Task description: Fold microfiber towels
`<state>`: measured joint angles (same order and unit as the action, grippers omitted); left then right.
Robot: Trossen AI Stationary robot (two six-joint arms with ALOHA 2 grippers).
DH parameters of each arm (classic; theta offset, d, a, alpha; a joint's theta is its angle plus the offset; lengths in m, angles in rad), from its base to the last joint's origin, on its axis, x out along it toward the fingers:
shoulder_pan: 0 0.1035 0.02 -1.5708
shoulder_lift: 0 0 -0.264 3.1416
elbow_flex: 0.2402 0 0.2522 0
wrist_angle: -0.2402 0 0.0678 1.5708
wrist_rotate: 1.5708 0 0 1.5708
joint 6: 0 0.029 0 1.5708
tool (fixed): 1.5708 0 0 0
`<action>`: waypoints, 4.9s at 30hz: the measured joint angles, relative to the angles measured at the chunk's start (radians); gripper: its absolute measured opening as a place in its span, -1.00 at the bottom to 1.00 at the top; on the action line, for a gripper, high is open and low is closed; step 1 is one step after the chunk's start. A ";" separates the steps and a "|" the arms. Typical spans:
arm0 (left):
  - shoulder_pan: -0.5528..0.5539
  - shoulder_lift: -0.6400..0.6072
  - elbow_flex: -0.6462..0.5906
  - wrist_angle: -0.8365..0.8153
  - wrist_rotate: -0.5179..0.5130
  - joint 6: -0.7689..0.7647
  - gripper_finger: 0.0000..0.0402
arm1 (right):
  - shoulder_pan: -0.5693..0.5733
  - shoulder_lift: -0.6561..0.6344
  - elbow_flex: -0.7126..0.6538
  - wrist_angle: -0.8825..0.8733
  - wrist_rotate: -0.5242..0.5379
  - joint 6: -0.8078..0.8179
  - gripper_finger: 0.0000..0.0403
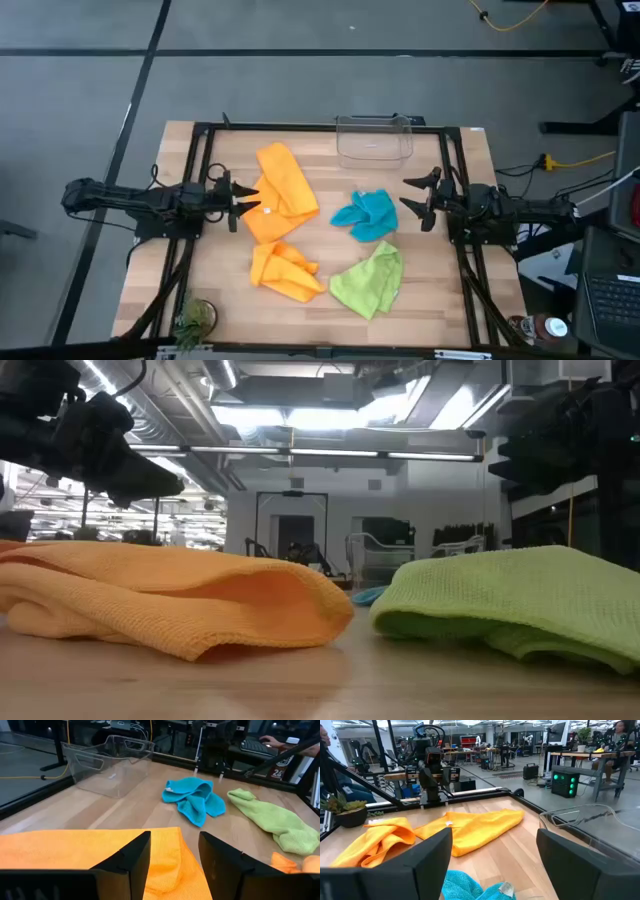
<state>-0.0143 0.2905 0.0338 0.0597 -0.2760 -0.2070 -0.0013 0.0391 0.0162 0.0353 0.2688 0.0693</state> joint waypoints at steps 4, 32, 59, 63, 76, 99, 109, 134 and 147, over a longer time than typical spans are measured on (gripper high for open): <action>0.000 0.000 0.000 0.000 0.000 0.000 -0.21 | 0.000 0.000 0.000 0.000 0.000 0.000 0.45; 0.000 0.000 0.000 0.000 0.000 0.000 -0.21 | 0.000 0.000 0.000 0.000 0.000 0.000 0.45; 0.000 0.000 0.000 0.000 0.010 -0.033 -0.21 | 0.000 0.000 0.000 0.106 -0.005 0.019 0.45; 0.000 0.000 0.000 0.000 0.035 -0.151 -0.21 | 0.000 0.000 0.000 0.163 -0.080 0.047 0.45; 0.000 0.000 0.000 0.000 0.032 -0.292 -0.21 | 0.000 0.112 0.000 0.220 0.008 0.216 0.45; -0.023 0.012 -0.025 0.001 -0.082 -0.206 -0.21 | 0.000 0.243 0.000 0.320 -0.098 0.211 0.45; -0.023 0.012 -0.025 0.001 -0.081 -0.209 -0.21 | 0.000 0.244 0.000 0.434 -0.121 -0.005 0.45; -0.023 0.021 0.082 0.312 0.043 0.084 0.12 | 0.000 0.304 0.000 0.417 -0.218 0.083 0.05; -0.023 0.303 0.085 0.543 0.047 0.087 0.18 | -0.008 0.628 0.253 0.365 -0.218 0.000 0.18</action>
<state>-0.0376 0.5938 0.1184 0.6029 -0.2287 -0.1200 -0.0096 0.6675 0.2689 0.4004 0.0506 0.0696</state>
